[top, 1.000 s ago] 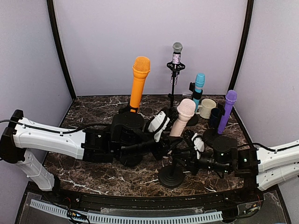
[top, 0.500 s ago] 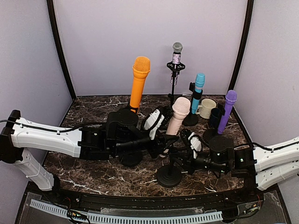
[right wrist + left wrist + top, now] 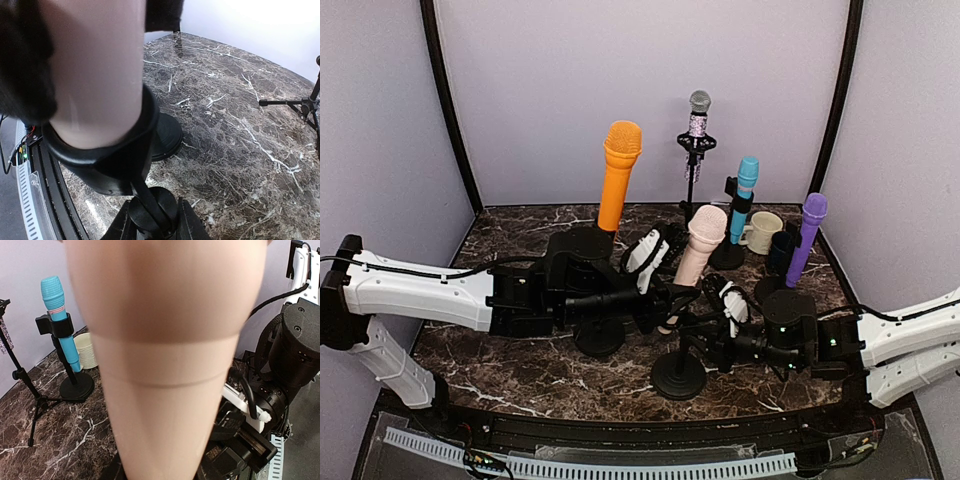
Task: Remove the microphone from the stand
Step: Remove the microphone from the microphone stand.
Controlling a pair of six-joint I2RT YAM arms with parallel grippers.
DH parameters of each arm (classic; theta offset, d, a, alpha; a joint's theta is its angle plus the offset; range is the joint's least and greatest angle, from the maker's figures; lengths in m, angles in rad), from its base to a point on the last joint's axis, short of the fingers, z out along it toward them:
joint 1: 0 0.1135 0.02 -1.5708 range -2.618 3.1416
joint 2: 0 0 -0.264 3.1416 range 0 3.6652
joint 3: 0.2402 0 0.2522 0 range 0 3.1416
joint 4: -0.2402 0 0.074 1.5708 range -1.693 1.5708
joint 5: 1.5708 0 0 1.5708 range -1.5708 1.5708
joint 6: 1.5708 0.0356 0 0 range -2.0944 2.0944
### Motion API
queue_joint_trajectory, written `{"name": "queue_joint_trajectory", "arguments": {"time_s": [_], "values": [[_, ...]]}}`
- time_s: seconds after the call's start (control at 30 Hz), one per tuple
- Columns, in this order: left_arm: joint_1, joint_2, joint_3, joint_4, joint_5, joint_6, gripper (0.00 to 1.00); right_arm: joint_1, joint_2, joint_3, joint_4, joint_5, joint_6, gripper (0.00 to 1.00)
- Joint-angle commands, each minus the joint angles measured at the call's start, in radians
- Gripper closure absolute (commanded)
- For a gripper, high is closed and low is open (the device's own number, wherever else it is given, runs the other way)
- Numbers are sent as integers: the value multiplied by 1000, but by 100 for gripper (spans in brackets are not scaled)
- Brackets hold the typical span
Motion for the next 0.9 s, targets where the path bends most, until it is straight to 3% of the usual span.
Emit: {"name": "queue_joint_trajectory", "arguments": {"time_s": [0.0, 0.87], "values": [[-5, -45, 68, 122, 83, -29, 100, 4, 70, -38, -219, -33, 33, 100], [37, -33, 111, 162, 306, 19, 100, 4, 91, -33, -217, -33, 34, 100]]}}
